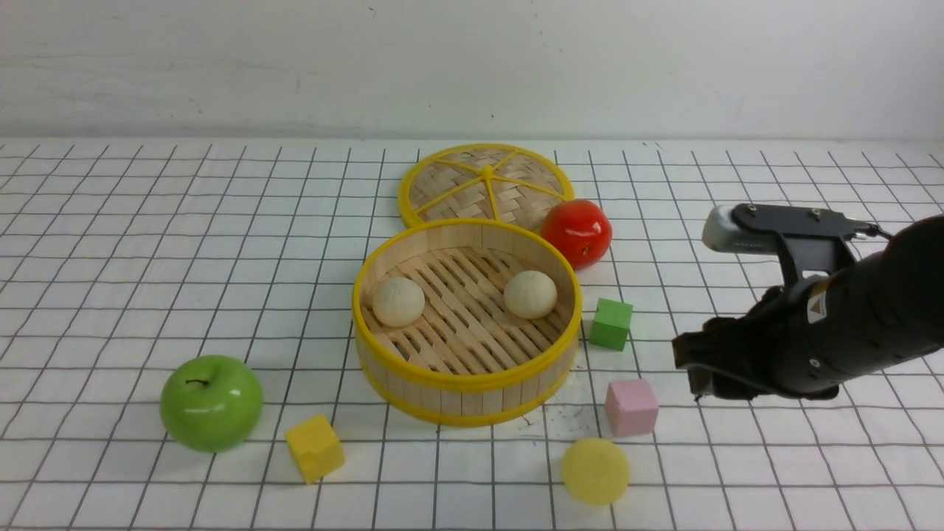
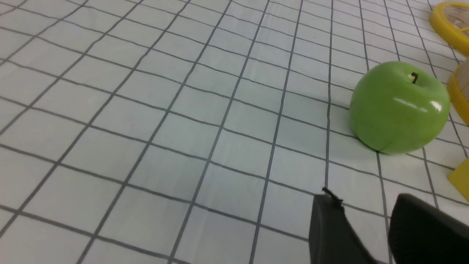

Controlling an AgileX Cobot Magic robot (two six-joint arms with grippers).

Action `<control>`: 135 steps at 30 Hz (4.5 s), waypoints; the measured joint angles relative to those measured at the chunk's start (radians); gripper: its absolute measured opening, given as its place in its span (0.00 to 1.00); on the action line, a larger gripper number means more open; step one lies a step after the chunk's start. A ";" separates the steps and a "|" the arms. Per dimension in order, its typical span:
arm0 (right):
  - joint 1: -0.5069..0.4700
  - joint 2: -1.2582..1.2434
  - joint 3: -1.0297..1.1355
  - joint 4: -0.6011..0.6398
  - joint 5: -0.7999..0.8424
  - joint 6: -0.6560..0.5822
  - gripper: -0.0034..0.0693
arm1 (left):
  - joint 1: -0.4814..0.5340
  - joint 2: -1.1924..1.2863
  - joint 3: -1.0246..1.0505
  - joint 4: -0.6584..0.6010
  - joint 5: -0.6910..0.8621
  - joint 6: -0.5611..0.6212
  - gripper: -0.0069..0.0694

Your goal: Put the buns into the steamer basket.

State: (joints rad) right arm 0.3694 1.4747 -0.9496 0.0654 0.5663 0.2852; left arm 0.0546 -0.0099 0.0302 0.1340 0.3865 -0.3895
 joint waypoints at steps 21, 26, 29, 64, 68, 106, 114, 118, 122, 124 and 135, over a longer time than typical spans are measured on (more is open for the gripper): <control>0.107 0.054 0.003 0.326 -0.005 -0.340 0.56 | 0.000 0.000 0.000 0.000 0.000 0.000 0.40; 0.144 0.069 0.003 0.346 -0.029 -0.361 0.53 | 0.000 0.000 0.000 0.000 0.000 0.000 0.40; 0.147 0.104 0.003 0.346 -0.052 -0.361 0.51 | 0.000 0.000 0.000 0.000 0.000 0.000 0.40; 0.148 0.230 0.003 0.387 -0.146 -0.385 0.03 | 0.000 0.000 0.000 0.000 0.000 0.000 0.40; 0.148 0.199 -0.004 0.392 -0.128 -0.385 0.03 | 0.000 0.000 0.000 0.000 0.000 0.000 0.40; 0.148 0.569 -0.538 0.484 -0.110 -0.434 0.14 | 0.000 0.000 0.000 0.000 0.000 0.000 0.40; 0.148 0.561 -0.538 0.487 -0.101 -0.434 0.49 | 0.000 0.000 0.000 0.000 0.000 0.000 0.40; 0.148 0.532 -0.539 0.468 -0.049 -0.435 0.66 | 0.000 0.000 0.000 0.000 0.000 0.000 0.40; 0.148 0.494 -0.549 0.420 0.028 -0.435 0.76 | 0.000 0.000 0.000 0.000 0.000 0.000 0.40; 0.148 0.455 -0.550 0.392 0.077 -0.432 0.77 | 0.000 0.000 0.000 0.000 0.000 0.000 0.40; 0.148 0.174 -0.550 0.053 0.352 -0.142 0.72 | 0.000 0.000 0.000 0.000 0.000 0.000 0.40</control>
State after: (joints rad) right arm 0.5176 1.6482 -1.4998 0.1182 0.9183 0.1429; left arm 0.0546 -0.0099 0.0302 0.1340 0.3865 -0.3895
